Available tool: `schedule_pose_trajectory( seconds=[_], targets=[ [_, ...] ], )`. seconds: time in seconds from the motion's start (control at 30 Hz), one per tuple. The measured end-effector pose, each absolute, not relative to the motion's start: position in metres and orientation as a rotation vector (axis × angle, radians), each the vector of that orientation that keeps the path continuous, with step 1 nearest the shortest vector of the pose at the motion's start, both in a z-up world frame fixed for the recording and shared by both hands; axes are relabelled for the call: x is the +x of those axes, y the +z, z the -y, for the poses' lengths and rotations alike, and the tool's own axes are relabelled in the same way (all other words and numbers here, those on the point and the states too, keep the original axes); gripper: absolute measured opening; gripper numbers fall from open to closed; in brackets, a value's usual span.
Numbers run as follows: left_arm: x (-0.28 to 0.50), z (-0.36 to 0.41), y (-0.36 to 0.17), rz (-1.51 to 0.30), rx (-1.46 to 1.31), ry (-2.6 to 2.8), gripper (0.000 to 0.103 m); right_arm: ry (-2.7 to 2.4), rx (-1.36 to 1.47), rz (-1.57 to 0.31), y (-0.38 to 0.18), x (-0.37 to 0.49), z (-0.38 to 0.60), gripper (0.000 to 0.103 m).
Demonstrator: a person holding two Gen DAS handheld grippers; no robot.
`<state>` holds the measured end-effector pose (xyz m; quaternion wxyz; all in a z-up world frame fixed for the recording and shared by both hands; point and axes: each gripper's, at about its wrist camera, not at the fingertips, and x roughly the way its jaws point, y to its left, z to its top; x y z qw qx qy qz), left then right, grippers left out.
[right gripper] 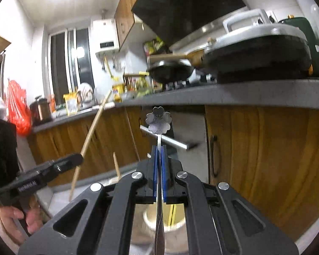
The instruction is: Organize utensils
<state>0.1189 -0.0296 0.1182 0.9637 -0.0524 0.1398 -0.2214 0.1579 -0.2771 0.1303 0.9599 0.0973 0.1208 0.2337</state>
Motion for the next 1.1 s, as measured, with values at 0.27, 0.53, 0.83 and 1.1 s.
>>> schedule_pose_trajectory(
  seconds=[0.27,0.53,0.83,1.1],
  targets=[
    [0.162,0.026,0.094,-0.225,-0.228,-0.421,0.005,0.393,0.277,-0.182,0.113,0.196,0.269,0.003],
    [0.162,0.035,0.073,-0.196,-0.171,-0.398,0.005,0.306,0.279,-0.172,0.089,0.214,0.267,0.003],
    [0.158,0.030,0.055,-0.237,-0.175,-0.397,0.005,0.308,0.255,-0.219,0.069,0.214,0.265,0.003],
    [0.144,0.030,0.049,-0.262,-0.117,-0.391,0.005,0.340,0.239,-0.261,0.059,0.198,0.268,0.003]
  ],
)
